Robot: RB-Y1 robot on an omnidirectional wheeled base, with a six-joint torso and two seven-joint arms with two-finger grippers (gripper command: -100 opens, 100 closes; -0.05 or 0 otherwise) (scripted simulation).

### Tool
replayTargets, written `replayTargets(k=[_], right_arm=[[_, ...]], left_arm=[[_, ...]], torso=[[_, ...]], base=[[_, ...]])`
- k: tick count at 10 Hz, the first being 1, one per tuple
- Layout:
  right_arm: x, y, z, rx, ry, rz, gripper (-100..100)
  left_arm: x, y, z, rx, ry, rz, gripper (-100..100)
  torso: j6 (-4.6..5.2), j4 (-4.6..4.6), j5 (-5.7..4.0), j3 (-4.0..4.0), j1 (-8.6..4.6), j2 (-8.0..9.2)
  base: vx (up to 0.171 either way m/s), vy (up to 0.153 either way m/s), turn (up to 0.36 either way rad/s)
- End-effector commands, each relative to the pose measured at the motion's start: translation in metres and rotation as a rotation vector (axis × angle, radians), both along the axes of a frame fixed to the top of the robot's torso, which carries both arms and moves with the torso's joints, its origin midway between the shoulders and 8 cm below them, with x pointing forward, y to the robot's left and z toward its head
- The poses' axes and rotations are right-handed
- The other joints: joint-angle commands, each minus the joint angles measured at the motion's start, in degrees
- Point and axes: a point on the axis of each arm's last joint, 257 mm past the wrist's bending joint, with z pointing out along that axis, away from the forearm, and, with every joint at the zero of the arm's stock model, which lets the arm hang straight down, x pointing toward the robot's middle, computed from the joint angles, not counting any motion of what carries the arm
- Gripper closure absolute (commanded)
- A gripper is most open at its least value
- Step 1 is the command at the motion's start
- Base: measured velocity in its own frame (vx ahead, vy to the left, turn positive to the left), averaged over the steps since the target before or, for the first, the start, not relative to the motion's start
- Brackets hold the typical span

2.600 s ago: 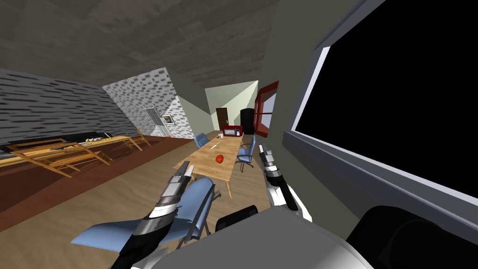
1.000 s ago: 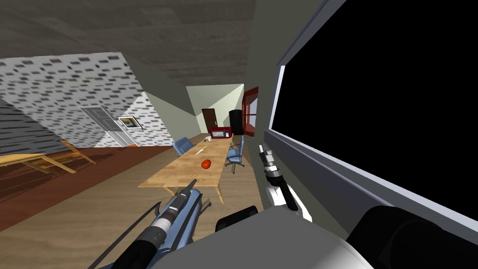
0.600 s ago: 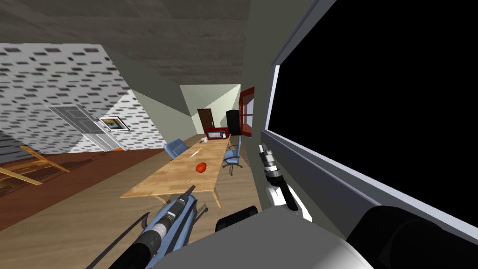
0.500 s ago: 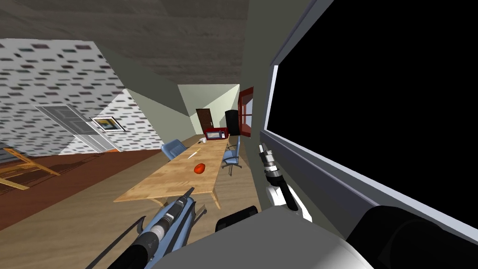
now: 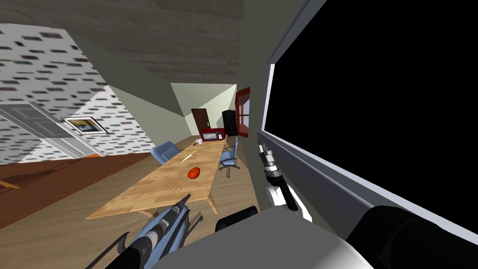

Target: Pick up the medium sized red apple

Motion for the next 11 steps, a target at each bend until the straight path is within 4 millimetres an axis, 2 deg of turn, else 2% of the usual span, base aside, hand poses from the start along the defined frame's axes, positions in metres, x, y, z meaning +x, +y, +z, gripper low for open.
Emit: replayTargets(k=[1,2,3,4,5,6,8,9,10,11], right_arm=[[0.000,0.000,0.000,0.000,0.000,0.000,0],[0.000,0.000,0.000,0.000,0.000,0.000,0],[0.000,0.000,0.000,0.001,0.000,-0.001,0],[0.000,0.000,0.000,0.001,0.000,-0.001,0],[0.000,0.000,0.000,0.001,0.000,-0.001,0],[0.000,0.000,0.000,0.001,0.000,-0.001,0],[0.000,0.000,0.000,0.001,0.001,-0.001,0],[0.000,0.000,0.000,0.001,0.001,-0.002,0],[0.000,-0.001,0.000,0.002,0.001,-0.002,0],[0.000,-0.001,0.000,0.002,0.001,-0.002,0]], left_arm=[[-0.008,0.010,-0.010,0.023,0.050,0.011,-100],[-0.015,0.024,-0.019,0.052,0.102,0.016,-100],[-0.018,0.026,-0.022,0.058,0.119,0.023,-100],[-0.025,0.041,-0.029,0.086,0.166,0.029,-100],[-0.029,0.043,-0.032,0.094,0.185,0.036,-100],[-0.033,0.057,-0.035,0.118,0.221,0.041,-100],[-0.038,0.060,-0.039,0.128,0.246,0.050,-100],[-0.045,0.076,-0.042,0.157,0.291,0.061,-100],[-0.047,0.077,-0.044,0.161,0.303,0.065,-100],[-0.053,0.093,-0.046,0.189,0.345,0.078,-100]], torso=[[0.00,0.00,0.00,0.00,0.00,0.00],[-0.07,-0.03,-0.01,-0.05,-0.15,-0.07],[-0.08,-0.08,-0.04,-0.16,-0.28,-0.25],[-0.13,-0.11,-0.06,-0.22,-0.36,-0.32],[-0.12,-0.14,-0.07,-0.30,-0.42,-0.48],[-0.16,-0.16,-0.09,-0.34,-0.45,-0.53],[-0.19,-0.20,-0.12,-0.44,-0.61,-0.69],[-0.25,-0.19,-0.15,-0.39,-0.72,-0.56],[-0.26,-0.23,-0.17,-0.49,-0.83,-0.75],[-0.30,-0.27,-0.20,-0.57,-0.92,-0.86]], base=[[0.063,-0.034,-0.080],[0.094,-0.034,-0.118],[0.078,-0.023,-0.065],[0.102,-0.022,-0.132],[0.105,-0.015,-0.057],[0.142,-0.021,-0.098],[0.083,-0.030,-0.016],[0.088,-0.028,-0.068],[0.096,-0.025,-0.040],[0.136,-0.011,-0.050]])
